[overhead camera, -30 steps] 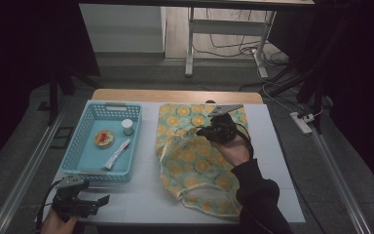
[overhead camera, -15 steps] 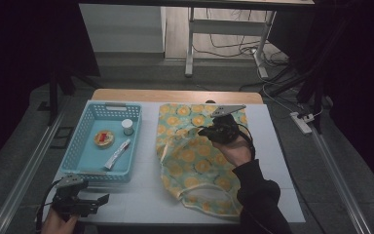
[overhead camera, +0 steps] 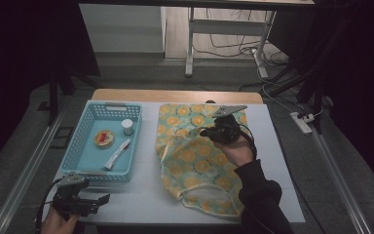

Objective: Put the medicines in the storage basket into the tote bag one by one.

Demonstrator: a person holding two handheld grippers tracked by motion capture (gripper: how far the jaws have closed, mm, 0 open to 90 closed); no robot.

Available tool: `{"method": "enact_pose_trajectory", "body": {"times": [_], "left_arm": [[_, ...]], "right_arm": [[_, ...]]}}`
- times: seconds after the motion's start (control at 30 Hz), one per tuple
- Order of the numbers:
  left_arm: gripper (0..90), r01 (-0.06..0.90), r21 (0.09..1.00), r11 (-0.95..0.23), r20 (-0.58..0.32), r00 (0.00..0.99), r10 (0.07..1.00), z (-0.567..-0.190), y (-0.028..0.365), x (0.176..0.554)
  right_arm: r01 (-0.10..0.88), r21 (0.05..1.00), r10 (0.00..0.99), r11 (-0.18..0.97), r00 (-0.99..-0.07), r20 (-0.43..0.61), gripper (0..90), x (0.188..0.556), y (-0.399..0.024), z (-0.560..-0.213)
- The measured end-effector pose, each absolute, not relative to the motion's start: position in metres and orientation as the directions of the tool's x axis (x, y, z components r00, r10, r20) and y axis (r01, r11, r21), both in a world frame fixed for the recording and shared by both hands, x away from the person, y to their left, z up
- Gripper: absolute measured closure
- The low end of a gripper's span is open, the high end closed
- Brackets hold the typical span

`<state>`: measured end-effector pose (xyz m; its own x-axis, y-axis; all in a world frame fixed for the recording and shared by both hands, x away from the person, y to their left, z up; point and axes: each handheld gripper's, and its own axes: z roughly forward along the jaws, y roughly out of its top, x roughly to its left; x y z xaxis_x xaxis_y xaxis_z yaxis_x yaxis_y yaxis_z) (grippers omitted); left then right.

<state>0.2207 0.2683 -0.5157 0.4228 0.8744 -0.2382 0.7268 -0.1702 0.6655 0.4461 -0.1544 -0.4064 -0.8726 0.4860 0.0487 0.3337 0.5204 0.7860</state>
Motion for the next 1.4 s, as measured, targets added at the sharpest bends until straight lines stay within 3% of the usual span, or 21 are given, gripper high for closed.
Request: {"method": "enact_pose_trajectory", "body": {"times": [0.4,0.63,1.4], "left_arm": [[0.0,0.713,0.679,-0.173,-0.280,0.470,0.837,-0.508,0.272,0.223],[0.0,0.684,0.695,-0.223,-0.231,0.505,0.832,-0.500,0.268,0.224],[0.0,0.668,0.710,-0.225,-0.217,0.510,0.832,-0.473,0.266,0.237]], "right_arm": [[0.330,0.783,0.483,0.527,-0.875,0.044,89.9,0.446,-0.155,-0.406],[0.325,0.787,0.481,0.525,-0.876,0.040,89.9,0.447,-0.157,-0.405],[0.329,0.790,0.486,0.518,-0.873,0.045,89.9,0.449,-0.160,-0.404]]}}
